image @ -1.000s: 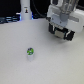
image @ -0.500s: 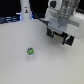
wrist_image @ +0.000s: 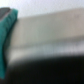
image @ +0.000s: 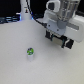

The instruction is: Open the kcup holder, insert the kcup into the holder, and close the kcup holder

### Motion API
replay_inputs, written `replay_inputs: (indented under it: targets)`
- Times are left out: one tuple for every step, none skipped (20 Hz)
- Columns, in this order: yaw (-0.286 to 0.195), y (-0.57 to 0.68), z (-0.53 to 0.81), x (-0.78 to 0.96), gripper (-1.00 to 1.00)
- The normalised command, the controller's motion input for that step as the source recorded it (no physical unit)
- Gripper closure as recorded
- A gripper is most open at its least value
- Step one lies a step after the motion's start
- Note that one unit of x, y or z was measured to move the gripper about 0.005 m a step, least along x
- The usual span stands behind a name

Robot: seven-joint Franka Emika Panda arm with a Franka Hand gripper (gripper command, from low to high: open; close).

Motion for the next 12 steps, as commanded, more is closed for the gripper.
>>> replay_inputs:
  targets:
    - [-0.127, -0.18, 0.38, 0.30, -1.00]
    - [-0.157, -0.28, 0.43, 0.26, -1.00]
    - [-0.165, -0.33, 0.42, 0.26, -1.00]
    - [-0.176, -0.39, 0.41, 0.21, -1.00]
    - [-0.190, -0.45, 0.40, 0.16, -1.00]
    - [-0.203, -0.47, 0.39, 0.12, -1.00]
    - [-0.213, -0.49, 0.39, 0.09, -1.00]
    - [-0.230, -0.49, 0.40, 0.02, -1.00]
    - [-0.232, -0.50, 0.39, 0.01, -1.00]
    - [-0.237, -0.50, 0.38, 0.00, -1.00]
    - [-0.251, -0.48, 0.37, -0.01, -1.00]
    - [-0.261, -0.46, 0.35, -0.01, -1.00]
